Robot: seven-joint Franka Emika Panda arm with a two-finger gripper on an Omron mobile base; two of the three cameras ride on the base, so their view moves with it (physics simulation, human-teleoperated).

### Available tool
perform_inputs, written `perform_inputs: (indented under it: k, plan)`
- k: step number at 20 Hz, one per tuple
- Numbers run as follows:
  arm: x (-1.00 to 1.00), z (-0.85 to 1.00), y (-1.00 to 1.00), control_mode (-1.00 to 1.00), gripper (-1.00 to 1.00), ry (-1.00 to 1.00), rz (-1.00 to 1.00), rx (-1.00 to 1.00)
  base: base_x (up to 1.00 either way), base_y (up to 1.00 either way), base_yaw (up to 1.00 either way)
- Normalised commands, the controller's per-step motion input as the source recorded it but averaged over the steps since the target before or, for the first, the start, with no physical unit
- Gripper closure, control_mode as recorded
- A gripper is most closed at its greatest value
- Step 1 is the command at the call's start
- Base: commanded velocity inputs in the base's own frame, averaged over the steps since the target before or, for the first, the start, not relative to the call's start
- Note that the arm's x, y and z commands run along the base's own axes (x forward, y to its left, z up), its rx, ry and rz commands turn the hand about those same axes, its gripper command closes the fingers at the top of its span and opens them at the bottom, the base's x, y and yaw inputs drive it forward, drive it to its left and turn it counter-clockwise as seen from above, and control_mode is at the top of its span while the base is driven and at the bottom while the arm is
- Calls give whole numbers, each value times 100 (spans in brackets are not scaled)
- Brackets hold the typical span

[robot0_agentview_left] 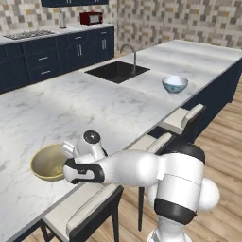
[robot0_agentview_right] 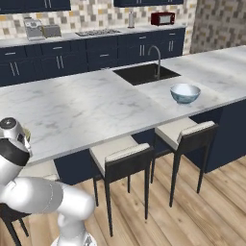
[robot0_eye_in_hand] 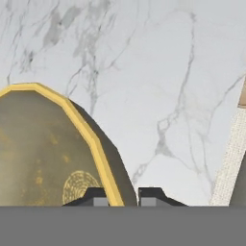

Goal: Pick up the bowls from the cabinet and place each bowl in front of a stool on the dining counter.

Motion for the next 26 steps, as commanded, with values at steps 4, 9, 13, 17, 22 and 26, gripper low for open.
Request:
perform_inputs:
  k: [4,9,13,17,22,26]
  plan:
    - [52,-36,11,-100,100,-3,-5,-7,0,0,0]
    - [19,-22,2,-100,100,0,0,-4,0,0,0]
    - [0,0,0,-100,-100,0,0,0,0,0,0]
    - [0,41,0,-100,-100,0,0,1,0,0,0]
    - [-33,100,0,-100,-100,0,-1,1,0,0,0]
    - [-98,100,-37,-100,-100,1,-1,8,0,0,0]
